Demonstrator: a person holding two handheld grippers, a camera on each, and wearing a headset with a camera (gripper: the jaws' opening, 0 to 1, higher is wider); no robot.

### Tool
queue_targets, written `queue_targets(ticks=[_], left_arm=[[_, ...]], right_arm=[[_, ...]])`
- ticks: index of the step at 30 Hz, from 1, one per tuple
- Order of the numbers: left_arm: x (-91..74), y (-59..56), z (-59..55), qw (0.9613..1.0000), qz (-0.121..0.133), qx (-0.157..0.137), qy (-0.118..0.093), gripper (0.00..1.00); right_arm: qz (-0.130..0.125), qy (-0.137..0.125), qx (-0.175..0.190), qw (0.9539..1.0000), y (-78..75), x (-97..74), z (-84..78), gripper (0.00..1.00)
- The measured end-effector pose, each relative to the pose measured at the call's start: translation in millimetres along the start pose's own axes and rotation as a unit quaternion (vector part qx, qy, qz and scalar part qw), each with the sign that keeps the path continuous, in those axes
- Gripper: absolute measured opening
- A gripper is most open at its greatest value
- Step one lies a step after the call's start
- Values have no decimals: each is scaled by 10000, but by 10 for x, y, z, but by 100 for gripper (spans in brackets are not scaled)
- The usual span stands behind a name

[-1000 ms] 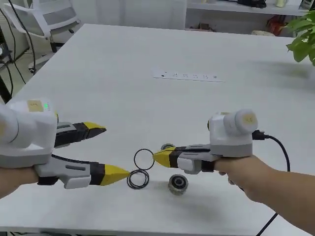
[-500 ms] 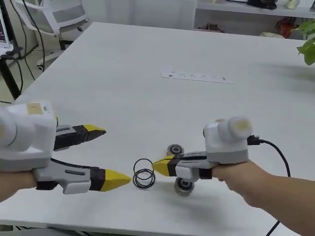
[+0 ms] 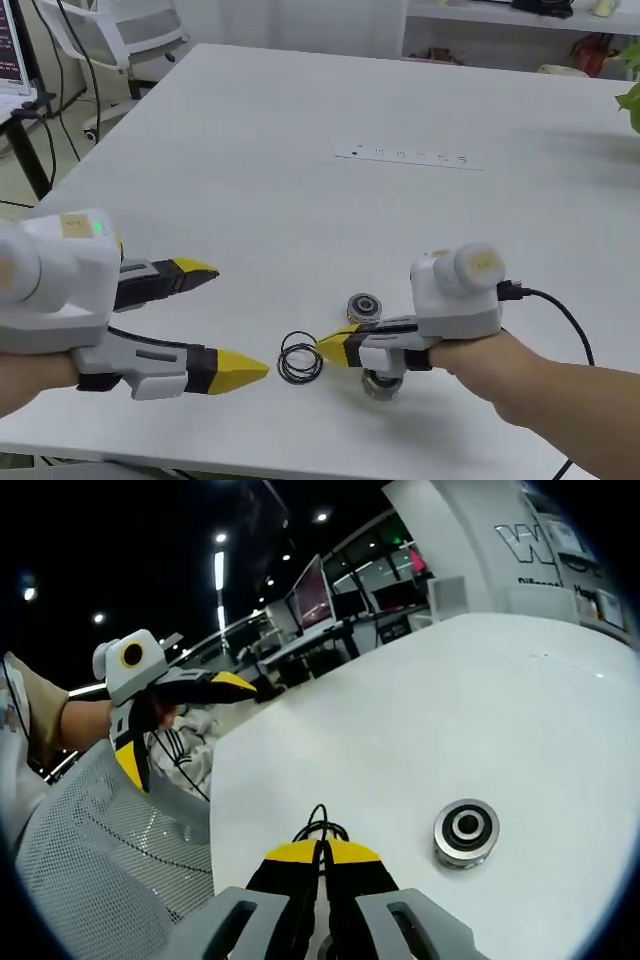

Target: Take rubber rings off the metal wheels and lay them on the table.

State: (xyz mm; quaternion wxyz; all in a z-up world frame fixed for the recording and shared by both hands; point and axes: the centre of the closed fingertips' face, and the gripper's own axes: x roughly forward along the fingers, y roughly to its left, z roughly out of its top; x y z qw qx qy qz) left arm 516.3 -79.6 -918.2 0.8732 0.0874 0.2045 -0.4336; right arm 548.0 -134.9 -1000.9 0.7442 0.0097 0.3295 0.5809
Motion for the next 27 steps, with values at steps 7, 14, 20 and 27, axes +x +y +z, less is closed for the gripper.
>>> queue_targets(ticks=[7, 14, 20, 27], left_arm=[[15, -6, -1, 10000, -19, 5, 19, 75], [12, -5, -29, 10000, -11, -9, 72, 75], [24, -30, -41, 9999, -45, -2, 110, 75], [43, -35, -9, 9999, -57, -12, 112, 75]], right_arm=[[-9, 155, 30, 9999, -2, 21, -82, 2], [-33, 182, -19, 9998, 1, 9, -85, 11], [-31, 151, -23, 9999, 8, -26, -72, 20], [-29, -52, -94, 9999, 33, -125, 51, 32]])
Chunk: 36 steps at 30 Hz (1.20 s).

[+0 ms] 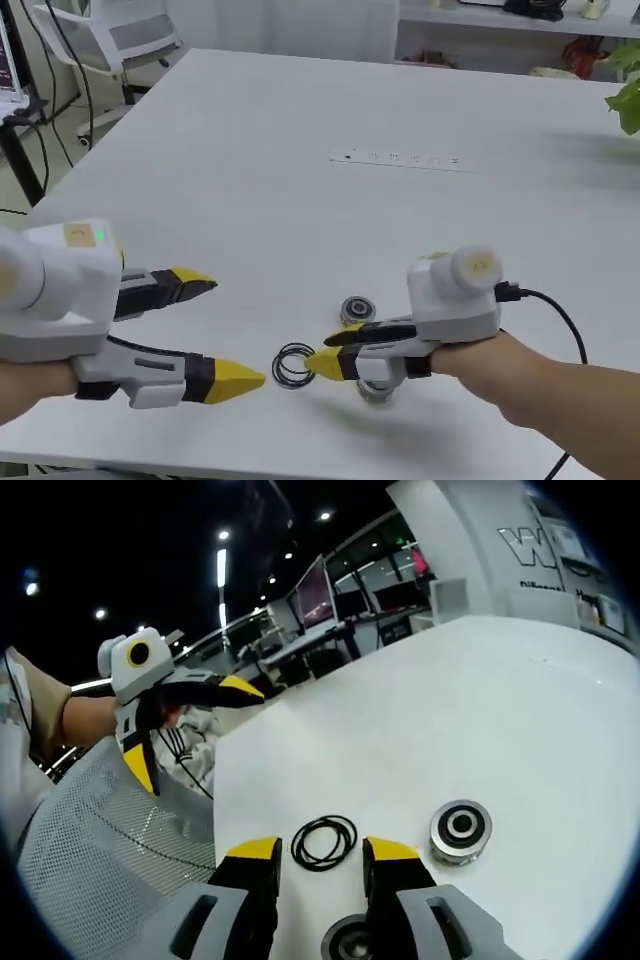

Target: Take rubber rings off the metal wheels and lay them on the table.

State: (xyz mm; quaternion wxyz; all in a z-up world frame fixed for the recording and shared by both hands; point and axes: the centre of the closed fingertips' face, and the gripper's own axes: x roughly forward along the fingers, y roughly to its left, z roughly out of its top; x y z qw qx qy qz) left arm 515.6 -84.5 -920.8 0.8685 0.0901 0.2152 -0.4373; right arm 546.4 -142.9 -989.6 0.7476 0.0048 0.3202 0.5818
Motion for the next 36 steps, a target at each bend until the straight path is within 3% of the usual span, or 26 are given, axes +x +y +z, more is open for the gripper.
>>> queue_targets(ticks=[8, 16, 29, 36], left_arm=[[6, -9, 70, 10000, 11, 15, -28, 75], [-18, 11, 162, 9999, 84, -25, -119, 76], [-42, -7, 312, 9996, 116, -65, -264, 76], [-36, -47, 338, 9995, 73, -86, -286, 76]], right_arm=[[-98, -529, 90, 9985, -12, -194, 275, 45], [-301, -845, 18, 9960, -82, -443, 407, 56], [-628, -1147, -273, 9910, -112, -839, 494, 69], [-827, -1098, -547, 9890, -102, -1037, 454, 71]])
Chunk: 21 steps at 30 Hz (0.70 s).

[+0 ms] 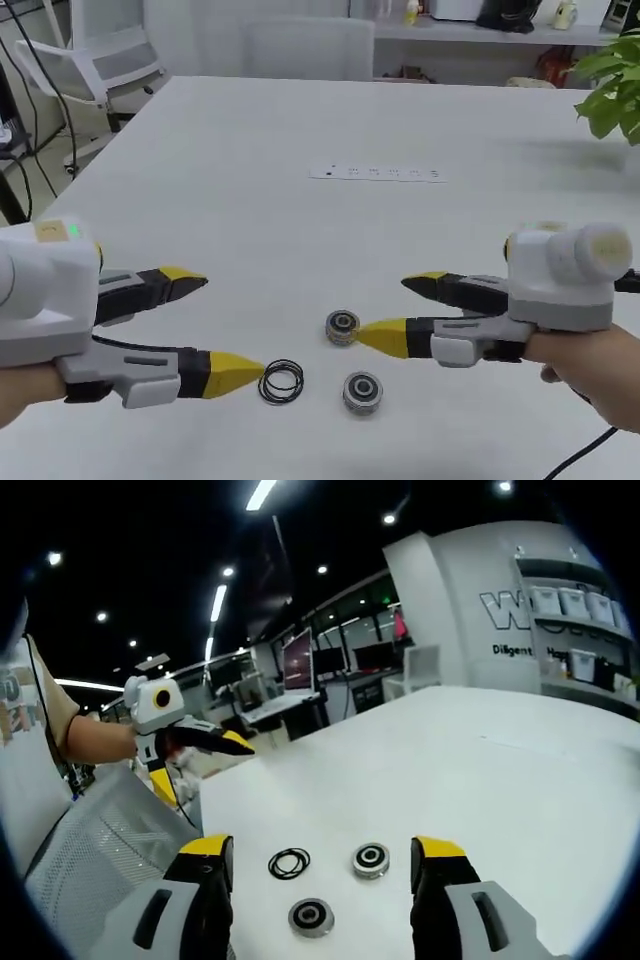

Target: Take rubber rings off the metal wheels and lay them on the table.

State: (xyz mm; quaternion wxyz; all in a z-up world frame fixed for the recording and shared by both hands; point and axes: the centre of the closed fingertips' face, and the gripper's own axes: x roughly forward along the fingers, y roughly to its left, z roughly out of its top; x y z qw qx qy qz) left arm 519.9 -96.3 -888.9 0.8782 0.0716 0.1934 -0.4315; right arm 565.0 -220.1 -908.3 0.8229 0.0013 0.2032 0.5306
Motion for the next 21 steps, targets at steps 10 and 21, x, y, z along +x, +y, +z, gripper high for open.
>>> queue_targets(ticks=[10, 21], left_arm=[[-49, -47, 2, 10000, -6, 50, 47, 77], [-127, -82, -67, 9999, 84, -23, 51, 76]], right_arm=[[-280, 132, -279, 9991, -12, -328, -110, 74], [-563, 218, -402, 9974, -18, -630, -226, 76]])
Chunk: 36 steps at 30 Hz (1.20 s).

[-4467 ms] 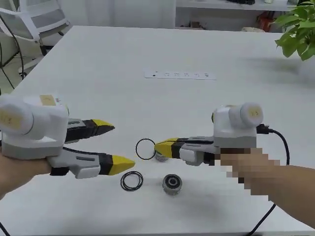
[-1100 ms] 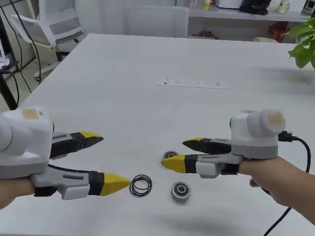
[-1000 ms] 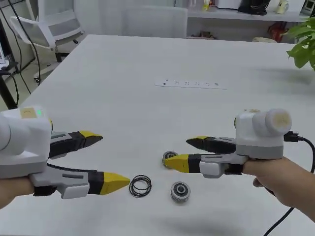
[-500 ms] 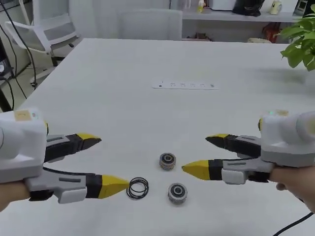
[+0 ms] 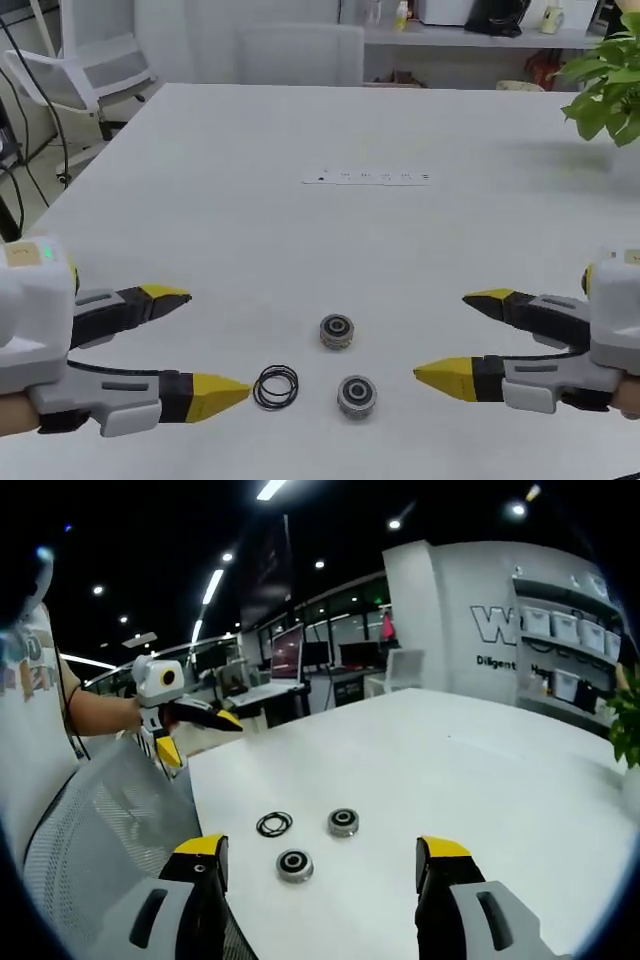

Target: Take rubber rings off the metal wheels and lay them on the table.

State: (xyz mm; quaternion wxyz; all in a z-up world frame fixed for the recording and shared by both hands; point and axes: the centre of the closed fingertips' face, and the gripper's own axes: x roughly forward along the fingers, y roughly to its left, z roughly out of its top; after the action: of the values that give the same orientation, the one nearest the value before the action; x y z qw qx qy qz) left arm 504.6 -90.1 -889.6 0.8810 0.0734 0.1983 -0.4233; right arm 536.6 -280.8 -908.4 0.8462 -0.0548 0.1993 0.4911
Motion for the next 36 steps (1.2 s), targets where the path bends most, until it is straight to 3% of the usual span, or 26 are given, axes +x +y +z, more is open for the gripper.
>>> queue_targets(ticks=[16, 36], left_arm=[[-132, 34, -64, 9997, 213, -141, -35, 76], [-174, 41, -78, 9993, 316, -189, -85, 76]], right_arm=[[-217, 136, -70, 9996, 75, -234, -112, 79], [-391, 109, 30, 9992, 43, -324, -181, 83]])
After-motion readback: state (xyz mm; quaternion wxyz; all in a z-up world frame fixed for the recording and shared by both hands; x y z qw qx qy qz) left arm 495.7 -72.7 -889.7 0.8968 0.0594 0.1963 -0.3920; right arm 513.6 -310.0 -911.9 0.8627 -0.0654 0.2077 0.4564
